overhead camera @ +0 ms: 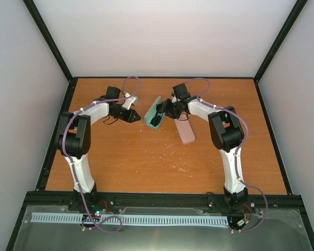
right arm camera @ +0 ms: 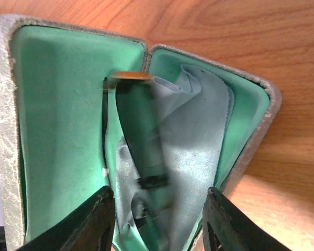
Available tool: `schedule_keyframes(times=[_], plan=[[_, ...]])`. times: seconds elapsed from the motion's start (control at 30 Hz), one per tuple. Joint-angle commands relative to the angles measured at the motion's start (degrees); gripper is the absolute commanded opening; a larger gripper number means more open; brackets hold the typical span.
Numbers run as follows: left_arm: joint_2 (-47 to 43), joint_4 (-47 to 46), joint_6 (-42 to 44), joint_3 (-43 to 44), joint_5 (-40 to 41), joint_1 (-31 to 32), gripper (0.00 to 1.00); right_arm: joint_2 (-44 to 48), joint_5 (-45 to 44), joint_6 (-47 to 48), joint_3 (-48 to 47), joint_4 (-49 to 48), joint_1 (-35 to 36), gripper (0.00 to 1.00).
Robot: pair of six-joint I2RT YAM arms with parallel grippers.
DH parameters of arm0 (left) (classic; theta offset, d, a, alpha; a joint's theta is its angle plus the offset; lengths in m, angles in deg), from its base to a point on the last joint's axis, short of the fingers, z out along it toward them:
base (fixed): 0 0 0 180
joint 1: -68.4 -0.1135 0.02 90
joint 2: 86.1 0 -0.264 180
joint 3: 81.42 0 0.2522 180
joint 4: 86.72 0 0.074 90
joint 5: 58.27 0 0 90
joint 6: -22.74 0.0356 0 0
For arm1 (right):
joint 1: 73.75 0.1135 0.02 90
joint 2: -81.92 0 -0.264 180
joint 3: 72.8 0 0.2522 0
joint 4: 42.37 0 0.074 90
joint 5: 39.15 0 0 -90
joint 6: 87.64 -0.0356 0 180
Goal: Organize the sunglasses
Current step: Place the sunglasses in the sunglasses case.
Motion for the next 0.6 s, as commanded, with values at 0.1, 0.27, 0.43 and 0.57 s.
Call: schedule_keyframes(times=[0.1, 0.27, 0.43, 0.57], plan=[[-2.5, -1.4, 0.1, -0.2, 0.4, 0.6, 0.20, 1.2, -4.1, 3.1, -3.9, 11.5, -0.2, 0.35], [-2.6, -1.6, 0.0, -0.3, 0.6, 0.8, 0.20, 1.3, -4.8, 4.1, -4.7, 13.1, -0.2, 0.39], [-2.0, -1.9, 0.0, 0.1, 0.6, 1.0, 0.19, 5.0, -5.8, 4.9, -1.8, 9.7, -0.2, 0.24], [-1.0, -1.5, -0.1, 1.3, 0.6, 1.0, 0.19, 3.4, -4.7, 4.4, -3.9, 8.1, -0.1, 0.07]])
